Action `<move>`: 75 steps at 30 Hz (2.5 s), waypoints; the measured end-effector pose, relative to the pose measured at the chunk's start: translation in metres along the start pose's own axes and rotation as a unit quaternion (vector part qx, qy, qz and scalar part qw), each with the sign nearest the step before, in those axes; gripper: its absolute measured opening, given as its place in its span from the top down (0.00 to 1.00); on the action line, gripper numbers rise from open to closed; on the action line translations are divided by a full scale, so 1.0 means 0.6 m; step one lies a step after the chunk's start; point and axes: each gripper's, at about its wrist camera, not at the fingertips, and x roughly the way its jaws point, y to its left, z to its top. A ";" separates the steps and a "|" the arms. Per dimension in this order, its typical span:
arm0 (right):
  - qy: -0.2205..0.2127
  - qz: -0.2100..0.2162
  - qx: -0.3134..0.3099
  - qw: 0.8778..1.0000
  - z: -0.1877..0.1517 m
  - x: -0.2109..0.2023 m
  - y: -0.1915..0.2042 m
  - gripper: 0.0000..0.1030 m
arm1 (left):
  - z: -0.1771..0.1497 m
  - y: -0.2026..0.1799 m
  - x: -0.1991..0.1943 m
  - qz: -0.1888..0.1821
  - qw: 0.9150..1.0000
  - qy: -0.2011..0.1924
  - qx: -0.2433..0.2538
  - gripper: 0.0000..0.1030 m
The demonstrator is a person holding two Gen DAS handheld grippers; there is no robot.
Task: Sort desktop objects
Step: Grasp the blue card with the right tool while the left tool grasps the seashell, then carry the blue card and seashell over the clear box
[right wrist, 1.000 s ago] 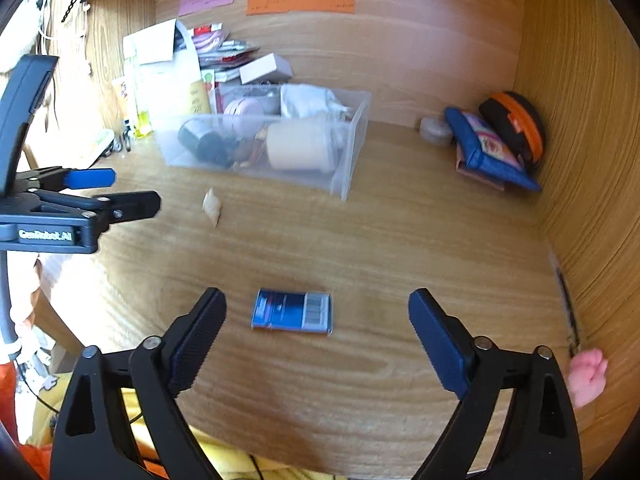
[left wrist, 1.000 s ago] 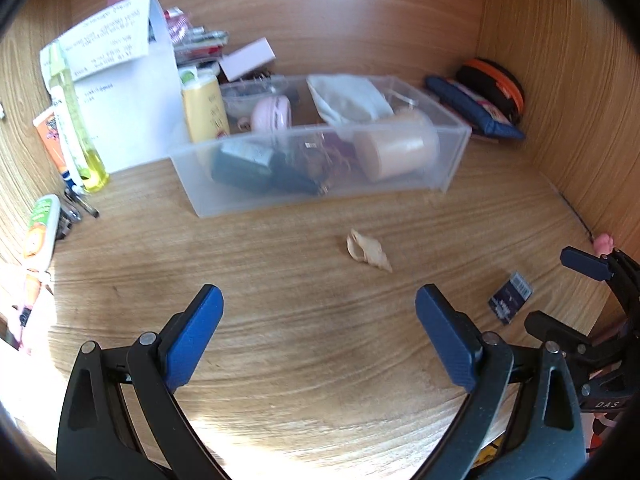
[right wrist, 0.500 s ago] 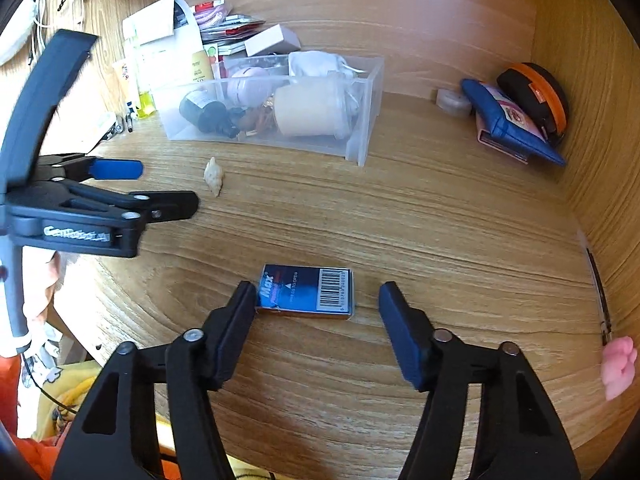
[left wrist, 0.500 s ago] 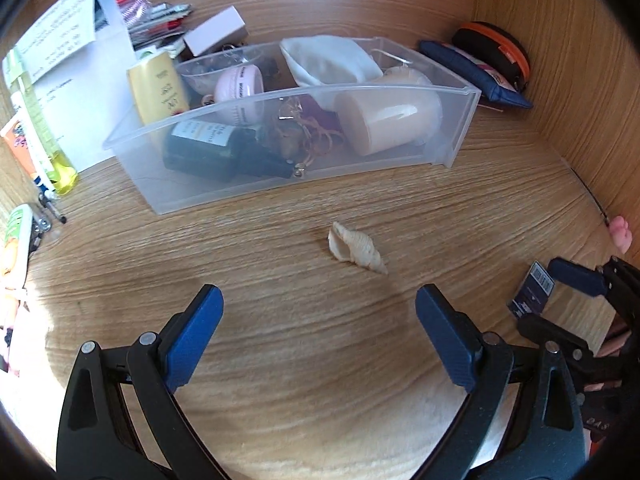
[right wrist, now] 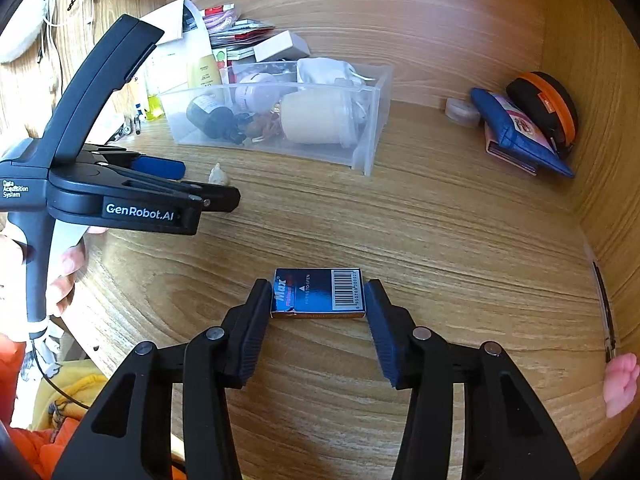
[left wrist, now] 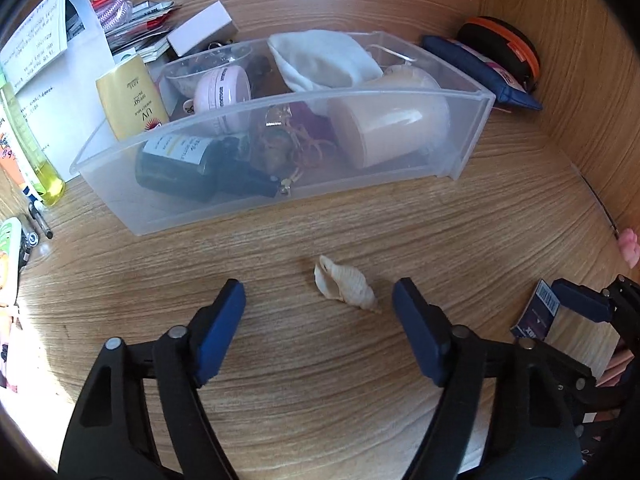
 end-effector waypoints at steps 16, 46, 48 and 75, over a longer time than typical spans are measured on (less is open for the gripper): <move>0.009 0.011 0.014 1.000 0.014 0.009 -0.019 0.57 | 0.005 -0.026 -0.002 -0.002 0.999 -0.021 0.030 0.73; -0.070 -0.026 -0.009 0.997 0.159 -0.027 -0.028 0.57 | 0.042 0.099 -0.115 -0.019 0.995 -0.100 -0.024 0.73; -0.078 -0.026 -0.014 0.997 0.179 -0.026 -0.026 0.57 | 0.048 0.112 -0.121 -0.012 0.994 -0.106 -0.030 0.73; -0.042 0.029 -0.094 0.994 0.322 0.142 0.035 0.57 | 0.169 0.143 -0.035 -0.030 0.995 -0.092 -0.013 0.73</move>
